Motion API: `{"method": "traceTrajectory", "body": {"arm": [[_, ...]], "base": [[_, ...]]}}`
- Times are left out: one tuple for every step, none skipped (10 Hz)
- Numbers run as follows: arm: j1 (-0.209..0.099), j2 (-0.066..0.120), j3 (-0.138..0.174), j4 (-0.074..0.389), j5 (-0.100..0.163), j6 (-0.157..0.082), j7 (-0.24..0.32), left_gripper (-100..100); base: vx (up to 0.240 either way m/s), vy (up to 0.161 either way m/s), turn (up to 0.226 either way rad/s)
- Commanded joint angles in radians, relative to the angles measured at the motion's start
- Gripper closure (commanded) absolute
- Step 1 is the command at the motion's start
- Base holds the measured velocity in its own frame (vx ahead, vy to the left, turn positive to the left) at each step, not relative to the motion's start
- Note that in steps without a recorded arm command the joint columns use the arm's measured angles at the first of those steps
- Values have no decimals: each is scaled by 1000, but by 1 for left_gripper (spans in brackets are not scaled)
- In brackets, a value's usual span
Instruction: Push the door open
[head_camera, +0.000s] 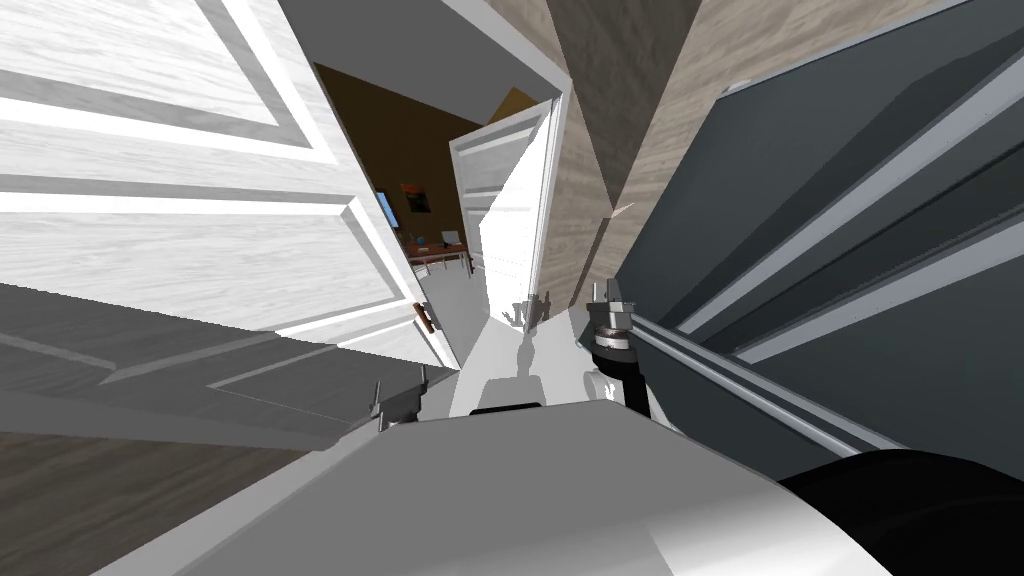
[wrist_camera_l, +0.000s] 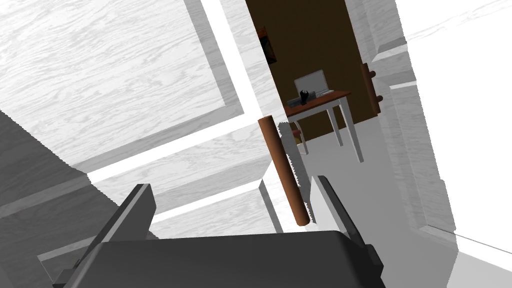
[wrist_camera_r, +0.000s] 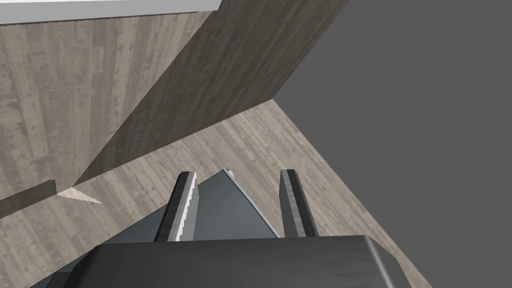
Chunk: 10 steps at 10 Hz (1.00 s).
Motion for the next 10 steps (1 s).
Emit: {"method": "traceTrajectory", "body": {"arm": [[7,1,-7,21,14,-12,28,-100],[10,0,-11,37,22,-20,43,-100],[12,0,-15,52,31,-27,59,-100],[15,0,-19,67,39,-35,75,-100],[17,0,-23,83,47,-43,91,-100],[19,-1,-27,97,55,-50,106,-100],[22,-1,-30,111,62,-57,120,-100],[26,-2,-37,139,77,-71,149,-100],[26,-2,-37,139,77,-71,149,-100],[30,-3,-45,167,92,-85,177,-100]], "base": [[84,30,-64],[76,26,-65],[103,42,-68],[106,57,-62],[101,38,-70],[96,44,-58],[96,39,-75],[102,60,-104],[77,46,-38],[113,39,-90]]}}
